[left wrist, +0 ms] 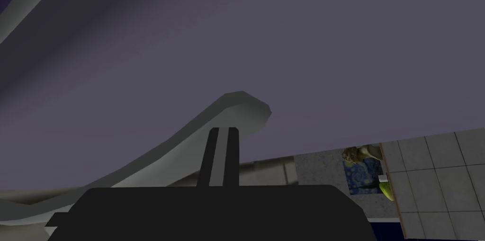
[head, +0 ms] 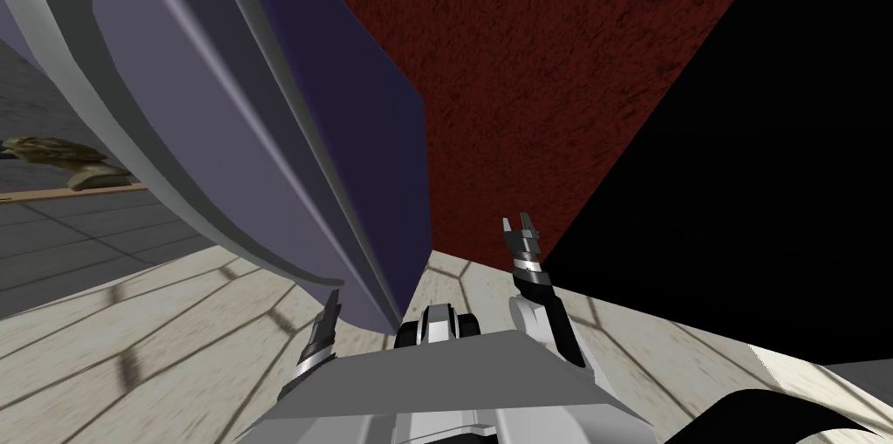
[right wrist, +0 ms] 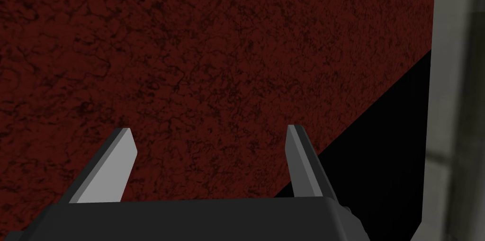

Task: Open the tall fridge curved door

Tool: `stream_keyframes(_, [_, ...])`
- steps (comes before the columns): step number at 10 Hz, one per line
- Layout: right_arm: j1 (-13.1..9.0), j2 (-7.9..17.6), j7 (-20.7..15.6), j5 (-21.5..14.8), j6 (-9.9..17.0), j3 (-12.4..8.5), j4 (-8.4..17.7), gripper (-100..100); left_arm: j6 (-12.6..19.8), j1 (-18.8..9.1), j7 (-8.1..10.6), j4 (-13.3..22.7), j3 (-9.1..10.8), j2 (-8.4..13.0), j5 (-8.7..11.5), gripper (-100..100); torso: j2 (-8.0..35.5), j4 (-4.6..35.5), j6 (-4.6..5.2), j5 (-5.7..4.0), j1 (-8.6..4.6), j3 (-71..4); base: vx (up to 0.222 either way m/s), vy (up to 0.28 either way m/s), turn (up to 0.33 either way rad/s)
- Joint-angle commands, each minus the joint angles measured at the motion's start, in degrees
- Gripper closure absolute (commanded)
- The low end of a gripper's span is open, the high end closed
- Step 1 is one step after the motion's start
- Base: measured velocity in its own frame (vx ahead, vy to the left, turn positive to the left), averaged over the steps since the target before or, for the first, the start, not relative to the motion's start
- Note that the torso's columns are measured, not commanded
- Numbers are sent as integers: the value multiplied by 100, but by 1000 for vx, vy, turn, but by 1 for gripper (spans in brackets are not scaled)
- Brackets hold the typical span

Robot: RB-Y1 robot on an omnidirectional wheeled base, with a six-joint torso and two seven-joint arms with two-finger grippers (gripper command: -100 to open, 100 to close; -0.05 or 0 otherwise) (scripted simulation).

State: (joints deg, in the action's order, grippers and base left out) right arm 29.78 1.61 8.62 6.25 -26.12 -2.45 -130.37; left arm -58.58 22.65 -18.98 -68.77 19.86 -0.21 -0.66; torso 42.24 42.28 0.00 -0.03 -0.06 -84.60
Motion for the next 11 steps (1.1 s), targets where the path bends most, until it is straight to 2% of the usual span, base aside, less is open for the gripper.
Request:
stream_keyframes(1, [0,0,0,0,0,0,0,0,68,91,21,-86,62,369,1,-100,-1,2,0,-3,0,0,3,-45,-16])
stream_keyframes(4, [0,-1,0,0,0,1,0,0,235,287,79,-305,182,666,6,-100,-7,6,3,-6,14,-4,18,-38,-10])
stream_keyframes(7, [0,0,0,0,0,0,0,0,373,447,127,-483,279,771,11,-100,0,19,-3,-24,22,-7,12,-34,-11])
stream_keyframes(11, [0,-1,0,0,0,0,0,0,820,956,282,-1046,587,860,26,-100,3,32,-1,-51,8,-14,40,-65,-22])
